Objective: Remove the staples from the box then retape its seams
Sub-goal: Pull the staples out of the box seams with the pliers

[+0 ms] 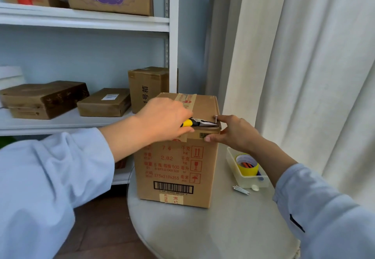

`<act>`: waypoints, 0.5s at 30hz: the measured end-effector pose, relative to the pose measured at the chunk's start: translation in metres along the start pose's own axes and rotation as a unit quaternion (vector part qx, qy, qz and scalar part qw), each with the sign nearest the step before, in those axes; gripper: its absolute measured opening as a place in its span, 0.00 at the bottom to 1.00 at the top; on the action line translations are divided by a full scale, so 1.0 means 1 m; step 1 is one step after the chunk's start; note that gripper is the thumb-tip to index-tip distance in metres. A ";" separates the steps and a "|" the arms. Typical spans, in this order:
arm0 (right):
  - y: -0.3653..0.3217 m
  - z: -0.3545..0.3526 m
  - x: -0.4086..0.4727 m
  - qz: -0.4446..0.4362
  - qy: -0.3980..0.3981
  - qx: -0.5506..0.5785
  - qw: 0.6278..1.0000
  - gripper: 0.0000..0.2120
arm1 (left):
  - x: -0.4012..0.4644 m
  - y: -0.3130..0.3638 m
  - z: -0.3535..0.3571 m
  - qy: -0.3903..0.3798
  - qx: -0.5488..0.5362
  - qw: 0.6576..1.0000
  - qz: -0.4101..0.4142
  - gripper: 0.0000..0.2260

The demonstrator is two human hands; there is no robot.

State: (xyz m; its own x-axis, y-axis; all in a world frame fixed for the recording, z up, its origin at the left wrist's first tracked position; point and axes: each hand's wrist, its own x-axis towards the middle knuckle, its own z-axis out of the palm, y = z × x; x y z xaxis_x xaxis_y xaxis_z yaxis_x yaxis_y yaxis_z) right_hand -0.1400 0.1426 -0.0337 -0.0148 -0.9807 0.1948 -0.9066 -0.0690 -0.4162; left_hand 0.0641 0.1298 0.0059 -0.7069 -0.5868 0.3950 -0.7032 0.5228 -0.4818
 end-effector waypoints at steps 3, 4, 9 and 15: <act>0.001 0.001 0.000 -0.003 0.000 0.002 1.000 0.41 | -0.006 0.008 0.011 0.000 -0.031 0.999 -0.036 0.19; 0.001 0.001 0.000 -0.003 0.002 0.001 1.000 0.41 | -0.008 0.011 0.015 0.006 -0.036 0.998 -0.050 0.20; 0.003 0.003 0.000 -0.003 0.005 0.016 1.000 0.41 | -0.013 0.018 0.021 0.029 -0.037 0.996 -0.074 0.20; 0.001 0.003 -0.003 -0.005 0.006 0.023 1.000 0.41 | -0.018 0.022 0.020 0.045 -0.063 0.992 -0.100 0.21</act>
State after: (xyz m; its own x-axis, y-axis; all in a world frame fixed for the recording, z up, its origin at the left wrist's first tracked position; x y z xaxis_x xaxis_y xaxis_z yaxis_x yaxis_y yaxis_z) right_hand -0.1398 0.1446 -0.0374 -0.0112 -0.9777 0.2099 -0.8865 -0.0874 -0.4545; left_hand 0.0629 0.1396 -0.0275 -0.5518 -0.6322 0.5439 -0.8303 0.4778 -0.2869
